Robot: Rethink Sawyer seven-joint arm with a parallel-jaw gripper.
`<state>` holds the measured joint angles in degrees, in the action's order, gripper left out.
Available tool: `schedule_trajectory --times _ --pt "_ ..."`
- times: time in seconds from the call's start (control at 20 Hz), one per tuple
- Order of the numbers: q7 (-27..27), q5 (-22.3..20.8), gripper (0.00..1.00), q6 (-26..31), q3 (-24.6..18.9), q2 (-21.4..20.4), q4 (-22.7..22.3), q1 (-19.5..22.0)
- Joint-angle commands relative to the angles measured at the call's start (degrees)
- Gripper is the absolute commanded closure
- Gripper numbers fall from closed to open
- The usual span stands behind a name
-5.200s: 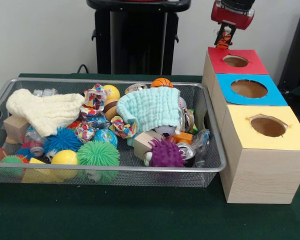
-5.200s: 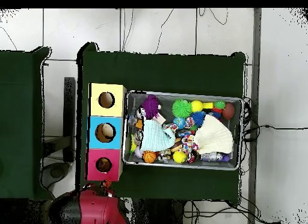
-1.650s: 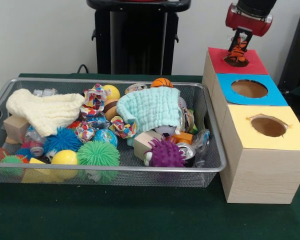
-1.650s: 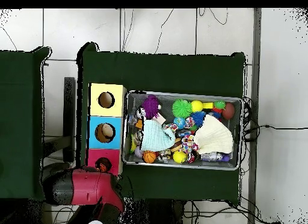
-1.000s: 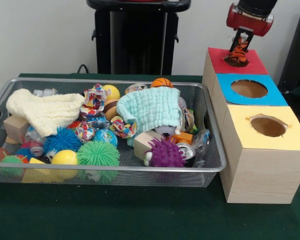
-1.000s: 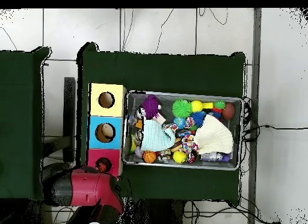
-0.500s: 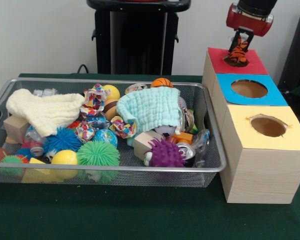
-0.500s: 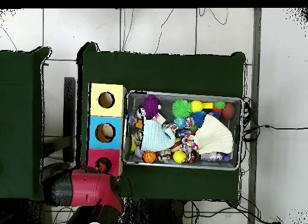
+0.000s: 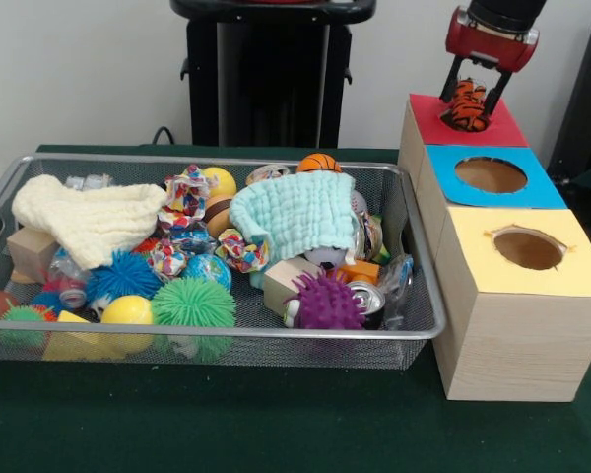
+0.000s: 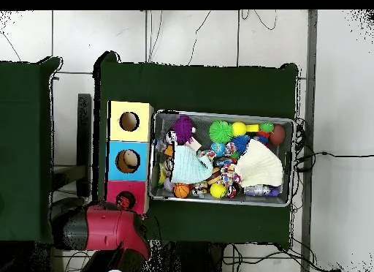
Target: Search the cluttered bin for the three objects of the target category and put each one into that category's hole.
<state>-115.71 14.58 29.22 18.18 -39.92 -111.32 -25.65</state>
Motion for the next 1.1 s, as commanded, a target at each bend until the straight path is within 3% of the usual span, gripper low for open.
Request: schedule_trajectory --times 0.05,0.35,0.65,1.1 --pt "-11.21 1.46 0.0 -3.93 -3.4 2.09 1.23 1.42" --pt "-11.0 1.13 0.0 -2.07 -2.69 1.51 2.05 1.27" --pt "-10.49 0.19 0.0 5.16 -0.72 -0.76 5.35 0.82" --pt "-9.75 0.14 0.0 5.04 -1.07 -1.1 5.43 1.57"
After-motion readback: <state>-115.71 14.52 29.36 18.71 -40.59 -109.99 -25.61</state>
